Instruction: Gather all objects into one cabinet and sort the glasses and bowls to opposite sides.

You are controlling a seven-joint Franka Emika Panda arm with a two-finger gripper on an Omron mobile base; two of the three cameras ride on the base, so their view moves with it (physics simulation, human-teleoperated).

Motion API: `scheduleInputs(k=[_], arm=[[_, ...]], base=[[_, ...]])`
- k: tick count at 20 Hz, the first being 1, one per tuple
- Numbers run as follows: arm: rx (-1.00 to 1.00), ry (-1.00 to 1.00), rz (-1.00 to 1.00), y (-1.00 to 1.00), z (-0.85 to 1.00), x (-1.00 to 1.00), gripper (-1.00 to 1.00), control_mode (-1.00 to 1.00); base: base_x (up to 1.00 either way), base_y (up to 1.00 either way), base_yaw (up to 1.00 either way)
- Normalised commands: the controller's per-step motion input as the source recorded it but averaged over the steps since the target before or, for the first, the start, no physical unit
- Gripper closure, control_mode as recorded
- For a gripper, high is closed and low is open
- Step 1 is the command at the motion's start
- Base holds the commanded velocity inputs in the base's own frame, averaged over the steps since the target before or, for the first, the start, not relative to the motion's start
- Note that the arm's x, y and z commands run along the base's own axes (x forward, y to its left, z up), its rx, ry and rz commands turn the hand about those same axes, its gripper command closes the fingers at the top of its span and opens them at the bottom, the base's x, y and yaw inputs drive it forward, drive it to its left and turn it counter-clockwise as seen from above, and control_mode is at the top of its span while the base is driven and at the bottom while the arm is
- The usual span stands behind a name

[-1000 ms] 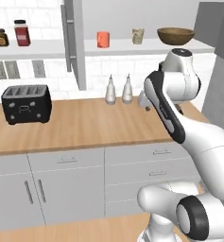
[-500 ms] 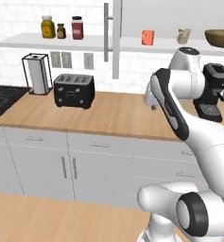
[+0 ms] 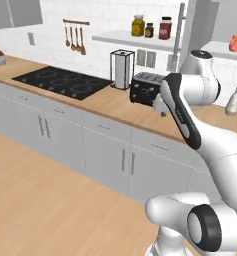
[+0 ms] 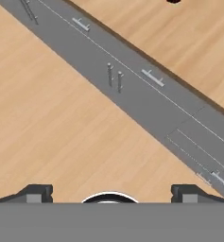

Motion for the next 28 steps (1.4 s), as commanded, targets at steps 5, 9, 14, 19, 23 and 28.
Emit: scheduleInputs(k=[5, 9, 14, 19, 23, 28], arm=[[0.0, 0.0, 0.0, 0.0, 0.0, 0.0, -1.0, 1.0], [0.0, 0.0, 0.0, 0.0, 0.0, 0.0, -1.0, 1.0], [0.0, 0.0, 0.0, 0.0, 0.0, 0.0, -1.0, 1.0], [0.0, 0.0, 0.0, 0.0, 0.0, 0.0, -1.0, 1.0], [0.0, 0.0, 0.0, 0.0, 0.0, 0.0, -1.0, 1.0], [0.0, 0.0, 0.0, 0.0, 0.0, 0.0, -1.0, 1.0]], base=[[0.02, 0.22, 0.57], [0.63, 0.51, 0.4], [1.0, 0.81, 0.26], [1.0, 0.69, 0.22], [1.0, 0.48, 0.23], [1.0, 0.26, 0.25]])
